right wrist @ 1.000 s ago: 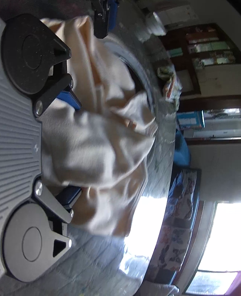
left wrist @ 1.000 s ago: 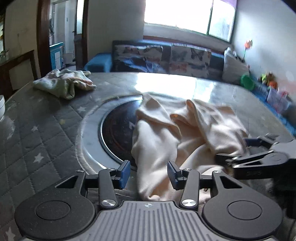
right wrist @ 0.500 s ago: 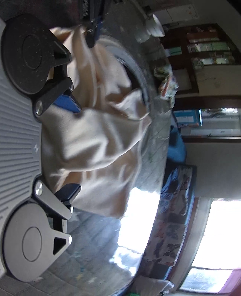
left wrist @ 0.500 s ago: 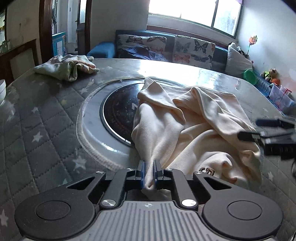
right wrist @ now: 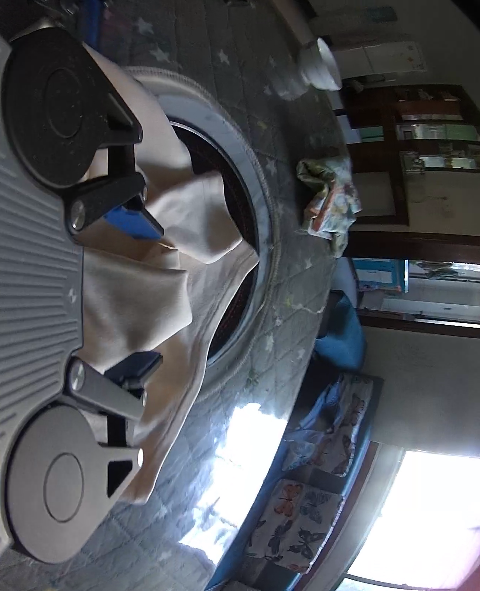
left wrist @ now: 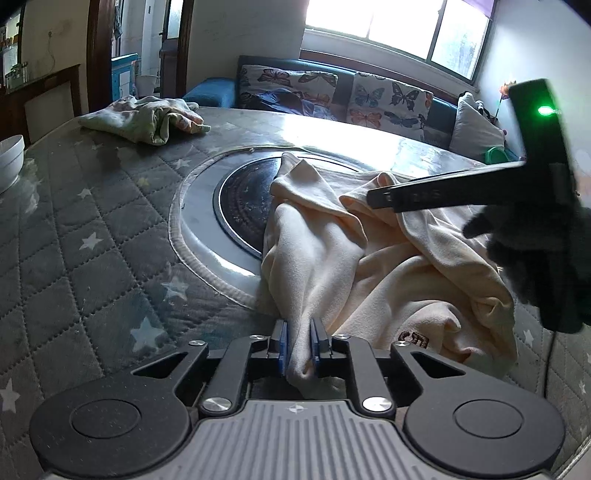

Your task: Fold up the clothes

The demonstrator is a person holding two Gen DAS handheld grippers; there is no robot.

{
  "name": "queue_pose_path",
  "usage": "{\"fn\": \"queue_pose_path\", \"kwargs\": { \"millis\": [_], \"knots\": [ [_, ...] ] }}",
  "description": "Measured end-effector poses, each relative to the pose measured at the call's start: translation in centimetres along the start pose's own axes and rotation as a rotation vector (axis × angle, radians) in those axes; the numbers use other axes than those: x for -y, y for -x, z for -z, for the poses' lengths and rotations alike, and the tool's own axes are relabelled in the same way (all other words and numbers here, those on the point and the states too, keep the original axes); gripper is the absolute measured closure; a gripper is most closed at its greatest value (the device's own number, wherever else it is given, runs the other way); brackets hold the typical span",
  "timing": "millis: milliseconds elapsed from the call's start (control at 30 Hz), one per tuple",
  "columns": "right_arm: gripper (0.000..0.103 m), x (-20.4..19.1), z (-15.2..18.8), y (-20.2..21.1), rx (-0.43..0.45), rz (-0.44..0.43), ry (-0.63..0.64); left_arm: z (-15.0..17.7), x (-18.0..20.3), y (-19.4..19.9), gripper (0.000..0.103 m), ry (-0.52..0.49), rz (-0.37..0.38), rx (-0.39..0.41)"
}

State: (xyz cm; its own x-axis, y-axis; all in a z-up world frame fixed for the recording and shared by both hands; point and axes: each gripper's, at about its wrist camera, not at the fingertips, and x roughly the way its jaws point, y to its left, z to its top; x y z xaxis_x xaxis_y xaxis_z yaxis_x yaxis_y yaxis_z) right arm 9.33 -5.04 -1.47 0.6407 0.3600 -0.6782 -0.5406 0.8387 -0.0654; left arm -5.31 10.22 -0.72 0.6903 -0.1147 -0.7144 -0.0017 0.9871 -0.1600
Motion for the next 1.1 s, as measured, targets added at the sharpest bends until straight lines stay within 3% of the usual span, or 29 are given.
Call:
{"fn": "queue_pose_path", "kwargs": {
  "millis": [33, 100, 200, 400, 700, 900, 1100],
  "knots": [
    [0.047, 0.0, 0.0, -0.5, -0.006, 0.004, -0.004, 0.0, -0.1, 0.0, 0.081, 0.0, -0.001, -0.001],
    [0.074, 0.4, 0.1, -1.2, -0.017, 0.013, -0.014, -0.1, -0.1, 0.2, 0.077, -0.002, -0.002, -0.002],
    [0.092, 1.3, 0.4, -0.9, -0.012, 0.016, -0.033, -0.4, -0.2, 0.7, 0.064, -0.012, -0.003, 0.007],
    [0.097, 3.7, 1.4, 2.9, 0.059, 0.038, -0.069, -2.8, 0.5, 1.5, 0.052, -0.014, 0.012, 0.062],
    [0.097, 7.2, 4.5, 9.5, 0.131, 0.095, -0.139, -7.6, 0.9, -3.1, 0.052, 0.073, -0.044, 0.064],
    [0.097, 9.3, 8.0, 13.6, 0.155, 0.161, -0.221, -9.8, 0.6, -6.9, 0.052, 0.11, -0.095, 0.039],
    [0.097, 11.7, 12.6, 17.5, 0.147, 0.251, -0.325, -10.8, -0.5, -9.6, 0.054, 0.164, -0.099, 0.02]
  ]
}}
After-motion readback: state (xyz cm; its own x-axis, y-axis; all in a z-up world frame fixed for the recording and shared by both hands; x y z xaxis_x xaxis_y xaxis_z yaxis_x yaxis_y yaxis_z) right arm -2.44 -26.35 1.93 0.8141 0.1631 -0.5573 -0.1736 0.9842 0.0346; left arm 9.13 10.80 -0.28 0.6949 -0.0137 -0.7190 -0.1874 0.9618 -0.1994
